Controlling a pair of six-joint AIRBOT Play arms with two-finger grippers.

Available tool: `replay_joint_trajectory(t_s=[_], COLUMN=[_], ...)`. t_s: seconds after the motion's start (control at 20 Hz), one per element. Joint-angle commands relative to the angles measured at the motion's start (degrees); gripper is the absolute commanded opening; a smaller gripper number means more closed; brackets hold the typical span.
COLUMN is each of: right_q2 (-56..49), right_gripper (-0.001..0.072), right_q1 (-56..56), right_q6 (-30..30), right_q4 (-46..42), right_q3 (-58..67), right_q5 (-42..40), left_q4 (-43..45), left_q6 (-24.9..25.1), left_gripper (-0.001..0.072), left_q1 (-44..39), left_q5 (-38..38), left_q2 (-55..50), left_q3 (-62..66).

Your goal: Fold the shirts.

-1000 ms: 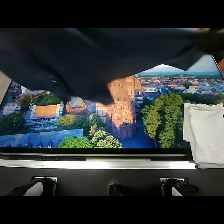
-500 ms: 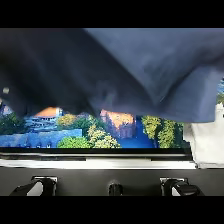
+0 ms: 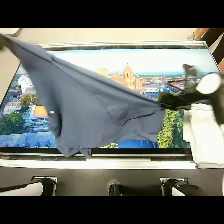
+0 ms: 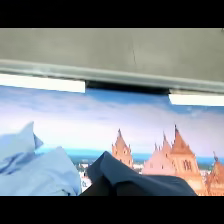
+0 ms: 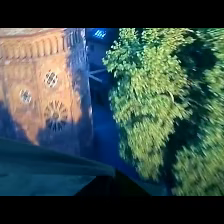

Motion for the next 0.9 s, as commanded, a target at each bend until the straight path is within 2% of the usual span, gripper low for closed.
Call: replay_joint_trajectory(t_s=[0.0, 0.1, 0.3, 0.35, 0.4, 0.45, 0.5, 0.55, 0.6, 0.75, 0.8, 0.85], right_q2=[-11.02, -15.19, -17.55, -17.16, -16.55, -15.78, -15.06, -14.34, -13.75, -12.98, -12.98, -12.92], right_gripper=[0.0052, 0.0052, 0.0056, 0.0129, 0.0315, 0.0472, 0.0491, 0.0566, 0.0581, 0.0564, 0.0561, 0.0562], right_q1=[0.04, 0.04, 0.02, 0.02, -0.02, -0.83, -2.32, -4.5, -7.98, -17.99, -20.26, -21.84], right_q6=[3.15, 5.55, 6.01, 5.97, 5.7, 4.35, 2.6, 0.13, -2.08, -5.33, -6.62, -7.98], right_q4=[4.57, 5.81, 9.57, 8.81, 7.91, 7.78, 7.67, 7.5, 7.48, 7.02, 6.47, 6.05], right_q3=[-4.35, -4.35, -3.98, -2.86, -1.25, 1.29, 3.96, 6.56, 9.05, 10.14, 8.94, 6.86], right_q5=[-21.22, -25.49, -28.15, -26.99, -24.83, -20.9, -16.35, -11.74, -6.05, 10.58, 14.78, 18.14], left_q4=[-0.59, -0.59, -0.57, -0.59, -0.57, -0.52, -0.48, -0.17, 0.2, 0.96, 0.98, 0.96], left_q6=[2.08, 1.14, 0.96, 0.92, 0.79, 0.79, 0.7, -0.48, -2.67, -6.38, -6.32, -6.1], left_gripper=[0.0027, 0.0027, 0.0028, 0.0037, 0.0185, 0.0408, 0.0519, 0.0517, 0.0516, 0.0507, 0.0487, 0.0435], left_q1=[-4.07, -5.77, -8.55, -8.68, -8.57, -8.02, -6.88, -5.2, -3.32, 3.19, 5.27, 7.17], left_q5=[0.98, -0.57, -7.37, -8.76, -10.58, -12.59, -15.52, -19.54, -23.61, -37.57, -39.98, -40.02], left_q2=[-11.43, -14.93, -18.1, -18.16, -17.9, -17.29, -16.5, -15.85, -15.23, -14.1, -12.79, -10.51], left_q3=[-1.2, -1.2, -1.22, -1.2, -1.07, -0.96, -0.59, 0.02, 0.04, -2.99, -6.82, -12.5])
